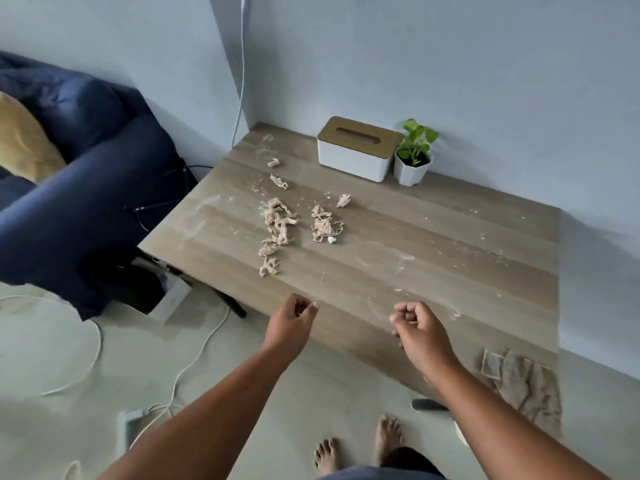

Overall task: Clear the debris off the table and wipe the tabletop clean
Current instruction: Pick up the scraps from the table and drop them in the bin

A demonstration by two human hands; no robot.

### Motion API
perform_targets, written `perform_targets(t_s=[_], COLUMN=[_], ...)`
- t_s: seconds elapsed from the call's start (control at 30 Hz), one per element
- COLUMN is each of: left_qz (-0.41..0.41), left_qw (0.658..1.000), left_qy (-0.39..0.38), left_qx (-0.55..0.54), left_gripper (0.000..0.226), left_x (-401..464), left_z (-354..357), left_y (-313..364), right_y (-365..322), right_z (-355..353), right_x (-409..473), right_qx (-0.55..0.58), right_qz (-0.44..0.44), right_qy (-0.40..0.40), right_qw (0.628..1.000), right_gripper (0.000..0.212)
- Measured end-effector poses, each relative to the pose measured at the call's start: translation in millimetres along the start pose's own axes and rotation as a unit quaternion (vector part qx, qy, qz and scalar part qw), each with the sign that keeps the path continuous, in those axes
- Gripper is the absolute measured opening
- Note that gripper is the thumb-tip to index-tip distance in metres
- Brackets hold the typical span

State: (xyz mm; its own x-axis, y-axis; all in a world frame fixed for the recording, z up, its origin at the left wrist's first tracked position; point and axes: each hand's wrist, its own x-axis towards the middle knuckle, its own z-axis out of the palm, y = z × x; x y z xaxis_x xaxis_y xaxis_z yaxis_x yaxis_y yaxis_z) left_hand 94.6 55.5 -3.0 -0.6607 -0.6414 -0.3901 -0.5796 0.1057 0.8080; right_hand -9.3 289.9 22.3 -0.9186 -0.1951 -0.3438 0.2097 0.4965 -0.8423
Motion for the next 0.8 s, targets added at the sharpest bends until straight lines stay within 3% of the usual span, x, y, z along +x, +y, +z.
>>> perform_targets(t_s=[0.3,0.57,0.8], left_qz=[0.044,0.099,0.178], left_qw=[0.992,0.965,0.919], left_qy=[0.056,0.055,0.06], left_qx=[0.101,0.236,0.345], left_gripper=[0.012,0.039,0.066], left_x=[50,105,133], left_z=[-47,-72,-78], left_y=[-9,-13,-22], right_y=[-32,-66,-85], right_z=[53,91,103], right_x=[53,117,157], right_qx=[-0.082,-0.142,-0.211], right_qz=[-0.063,-0.094,-0.118], right_qy=[-0.064,-0.11,-0.14], right_qw=[0.993,0.979,0.96], right_gripper=[0.016,0.025,0.043])
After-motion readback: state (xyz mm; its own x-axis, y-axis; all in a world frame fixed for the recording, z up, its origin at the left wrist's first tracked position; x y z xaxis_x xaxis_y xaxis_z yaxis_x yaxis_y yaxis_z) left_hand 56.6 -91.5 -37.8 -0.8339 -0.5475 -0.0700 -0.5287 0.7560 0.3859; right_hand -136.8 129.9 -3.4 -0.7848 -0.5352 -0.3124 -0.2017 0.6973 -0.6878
